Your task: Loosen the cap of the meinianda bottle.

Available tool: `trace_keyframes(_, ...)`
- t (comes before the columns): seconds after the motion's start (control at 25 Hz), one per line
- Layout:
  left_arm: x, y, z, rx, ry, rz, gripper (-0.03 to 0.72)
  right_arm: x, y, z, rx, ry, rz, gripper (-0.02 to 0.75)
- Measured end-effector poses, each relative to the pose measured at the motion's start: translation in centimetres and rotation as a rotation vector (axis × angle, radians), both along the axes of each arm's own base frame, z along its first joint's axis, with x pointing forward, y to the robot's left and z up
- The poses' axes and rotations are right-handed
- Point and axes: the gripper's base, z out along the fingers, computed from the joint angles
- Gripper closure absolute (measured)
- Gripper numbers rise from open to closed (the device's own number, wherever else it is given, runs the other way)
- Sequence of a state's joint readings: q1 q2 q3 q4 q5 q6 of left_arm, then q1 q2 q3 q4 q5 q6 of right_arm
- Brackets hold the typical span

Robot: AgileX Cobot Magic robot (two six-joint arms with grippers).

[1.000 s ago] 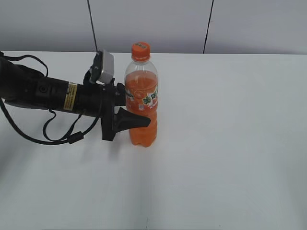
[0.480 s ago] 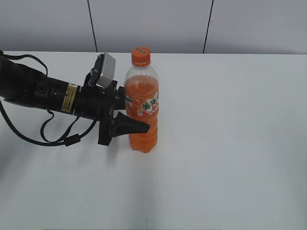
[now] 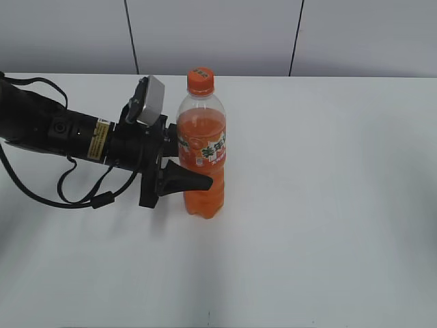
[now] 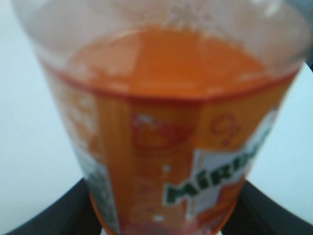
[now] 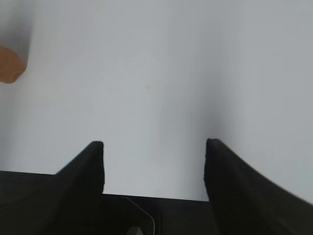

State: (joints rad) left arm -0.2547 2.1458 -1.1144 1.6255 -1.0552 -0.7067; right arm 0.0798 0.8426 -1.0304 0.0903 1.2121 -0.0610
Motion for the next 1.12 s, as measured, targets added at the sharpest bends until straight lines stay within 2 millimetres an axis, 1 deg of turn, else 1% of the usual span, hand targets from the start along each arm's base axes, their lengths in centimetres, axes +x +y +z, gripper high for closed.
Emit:
trace_keyframes(0.04, 0.0, 0.0, 0.0, 0.001, 0.000, -0.001, 0.286, 1.6, 0.1, -0.2, 0.000, 0.040, -0.005, 0.257)
trace_keyframes(0.08, 0.0, 0.0, 0.0, 0.000, 0.000, -0.002, 0.286, 2.7, 0.2, -0.4, 0.000, 0.069, -0.008, 0.257)
trace_keyframes(0.36, -0.1, 0.0, 0.1, 0.009, -0.006, -0.019, 0.286, 8.6, 0.7, -1.0, -0.007, 0.175, -0.009, 0.257)
trace_keyframes(0.52, -0.1, 0.0, 0.1, 0.009, -0.005, -0.018, 0.286, 11.2, 0.9, -0.9, -0.016, 0.187, 0.010, 0.257)
trace_keyframes(0.6, -0.1, 0.0, 0.1, 0.009, -0.005, -0.019, 0.286, 12.3, 1.1, -0.4, -0.008, 0.178, 0.016, 0.257)
trace_keyframes(0.8, -0.2, -0.1, 0.1, 0.014, -0.009, -0.022, 0.286, 14.8, 2.1, 0.5, 0.061, 0.160, 0.054, 0.267)
trace_keyframes(0.92, -0.4, -0.5, 0.1, 0.017, -0.010, -0.031, 0.286, 16.1, 3.7, 0.8, 0.062, 0.150, 0.107, 0.271)
trace_keyframes(1.04, -0.7, -1.1, 0.1, 0.018, -0.011, -0.045, 0.286, 16.8, 7.0, 1.0, 0.046, 0.142, 0.208, 0.272)
trace_keyframes(1.12, -0.9, -1.5, 0.1, 0.019, -0.011, -0.055, 0.286, 17.1, 9.6, 1.0, 0.042, 0.142, 0.276, 0.272)
